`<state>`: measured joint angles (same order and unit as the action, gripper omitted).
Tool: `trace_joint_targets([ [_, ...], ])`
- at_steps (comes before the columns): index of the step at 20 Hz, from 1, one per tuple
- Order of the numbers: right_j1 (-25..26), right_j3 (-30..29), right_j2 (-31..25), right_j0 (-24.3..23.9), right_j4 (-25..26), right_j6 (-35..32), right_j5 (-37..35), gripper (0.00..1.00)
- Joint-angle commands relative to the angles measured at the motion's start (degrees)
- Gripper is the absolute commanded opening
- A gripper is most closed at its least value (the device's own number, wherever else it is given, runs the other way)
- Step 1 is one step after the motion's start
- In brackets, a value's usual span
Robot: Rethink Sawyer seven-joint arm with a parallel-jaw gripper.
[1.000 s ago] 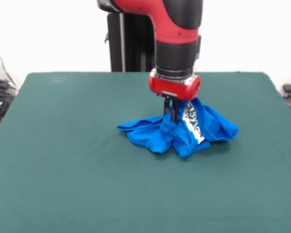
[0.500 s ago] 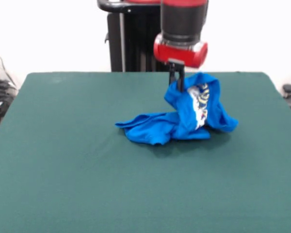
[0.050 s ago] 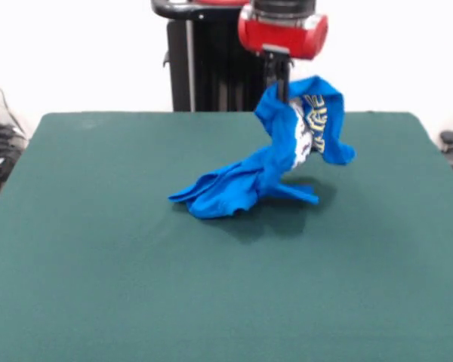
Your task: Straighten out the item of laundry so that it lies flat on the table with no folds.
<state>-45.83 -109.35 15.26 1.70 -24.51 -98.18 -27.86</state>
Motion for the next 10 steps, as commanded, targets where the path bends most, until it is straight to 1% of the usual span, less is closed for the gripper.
trace_joint_targets([
  [1, -1.1, 3.0, 2.9, 3.5, 1.1, -16.6, -7.0, 0.00],
  [4, -1.7, 4.7, 4.6, 4.9, 1.4, -17.4, -9.2, 0.00],
  [10, -3.4, 10.3, 11.5, 9.5, 3.8, -19.2, -15.9, 0.00],
])
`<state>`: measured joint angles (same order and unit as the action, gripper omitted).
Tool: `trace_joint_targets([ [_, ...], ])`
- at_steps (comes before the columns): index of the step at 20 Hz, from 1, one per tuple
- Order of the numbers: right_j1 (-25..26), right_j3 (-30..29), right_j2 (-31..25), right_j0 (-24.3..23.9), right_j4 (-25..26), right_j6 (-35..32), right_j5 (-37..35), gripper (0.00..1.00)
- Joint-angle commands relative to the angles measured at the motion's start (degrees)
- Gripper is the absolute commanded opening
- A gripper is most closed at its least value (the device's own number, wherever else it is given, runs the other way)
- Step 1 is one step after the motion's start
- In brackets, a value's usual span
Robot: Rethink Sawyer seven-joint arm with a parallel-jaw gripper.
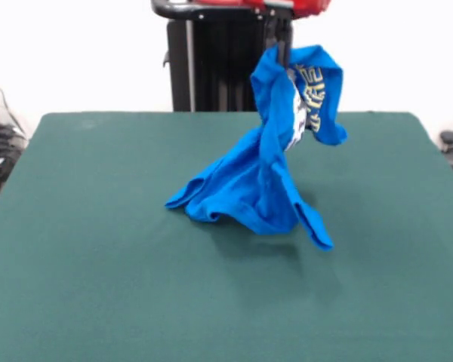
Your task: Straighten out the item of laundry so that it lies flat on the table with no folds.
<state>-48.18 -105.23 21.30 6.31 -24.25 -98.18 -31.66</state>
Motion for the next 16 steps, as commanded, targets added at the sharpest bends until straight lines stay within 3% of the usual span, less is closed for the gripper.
trace_joint_targets([
  [1, -1.2, 6.6, 6.1, 5.2, 3.5, -18.9, -12.5, 0.00],
  [16, 0.0, 17.5, 3.9, -0.8, 3.7, -12.1, -15.6, 0.00],
])
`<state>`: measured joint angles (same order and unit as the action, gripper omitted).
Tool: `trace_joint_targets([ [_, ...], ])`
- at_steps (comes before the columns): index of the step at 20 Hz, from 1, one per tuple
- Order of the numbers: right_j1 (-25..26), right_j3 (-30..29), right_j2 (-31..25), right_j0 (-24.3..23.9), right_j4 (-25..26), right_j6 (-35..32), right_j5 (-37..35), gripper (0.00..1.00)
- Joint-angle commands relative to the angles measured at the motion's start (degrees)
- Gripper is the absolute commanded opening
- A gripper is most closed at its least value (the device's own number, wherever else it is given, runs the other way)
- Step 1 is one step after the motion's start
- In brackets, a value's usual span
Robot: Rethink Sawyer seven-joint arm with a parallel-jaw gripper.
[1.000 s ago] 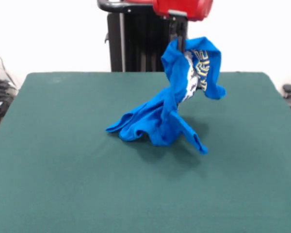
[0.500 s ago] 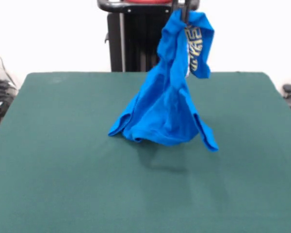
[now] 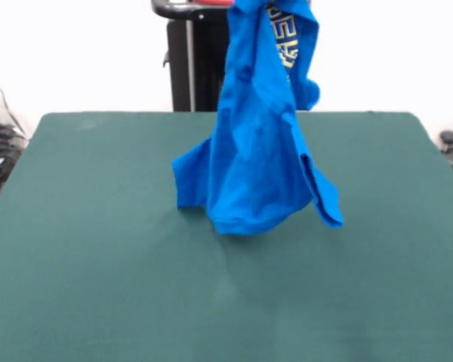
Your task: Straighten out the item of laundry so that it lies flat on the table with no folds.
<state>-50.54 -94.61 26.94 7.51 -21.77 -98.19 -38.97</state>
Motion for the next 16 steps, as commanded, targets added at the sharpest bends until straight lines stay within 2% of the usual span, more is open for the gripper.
trace_joint_targets([
  [1, 2.5, 8.0, -1.2, -1.7, 1.5, -13.0, -9.2, 0.00],
  [6, 2.3, 10.3, 0.3, 0.8, 2.0, -16.7, -12.2, 0.00],
  [16, 1.9, 9.8, 1.5, 5.4, -0.3, -22.5, -13.5, 0.00],
])
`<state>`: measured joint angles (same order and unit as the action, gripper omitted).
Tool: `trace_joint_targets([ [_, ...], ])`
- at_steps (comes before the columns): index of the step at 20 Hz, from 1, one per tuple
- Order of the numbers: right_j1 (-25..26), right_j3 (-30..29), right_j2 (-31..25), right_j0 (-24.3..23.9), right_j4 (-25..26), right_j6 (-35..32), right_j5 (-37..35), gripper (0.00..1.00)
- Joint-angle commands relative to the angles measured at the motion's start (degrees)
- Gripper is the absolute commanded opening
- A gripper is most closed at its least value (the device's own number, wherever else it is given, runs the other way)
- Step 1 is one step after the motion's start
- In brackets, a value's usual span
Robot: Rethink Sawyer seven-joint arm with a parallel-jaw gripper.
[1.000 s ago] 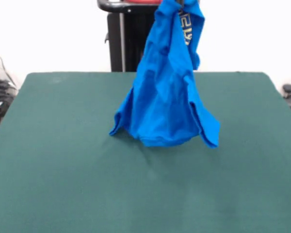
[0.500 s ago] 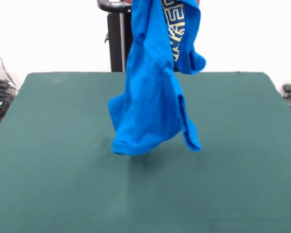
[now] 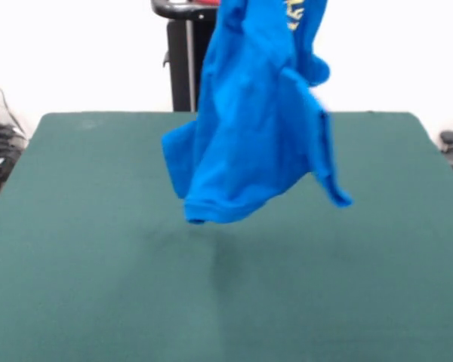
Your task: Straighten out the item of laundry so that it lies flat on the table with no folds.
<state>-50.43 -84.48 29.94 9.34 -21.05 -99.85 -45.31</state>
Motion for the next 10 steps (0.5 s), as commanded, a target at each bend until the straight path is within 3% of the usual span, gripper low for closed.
trace_joint_targets([
  [1, 1.7, -0.4, -1.8, 3.6, -1.4, -21.1, -7.3, 0.00],
  [10, 0.7, -8.8, -10.3, 2.5, -12.1, -23.3, 0.9, 0.00],
])
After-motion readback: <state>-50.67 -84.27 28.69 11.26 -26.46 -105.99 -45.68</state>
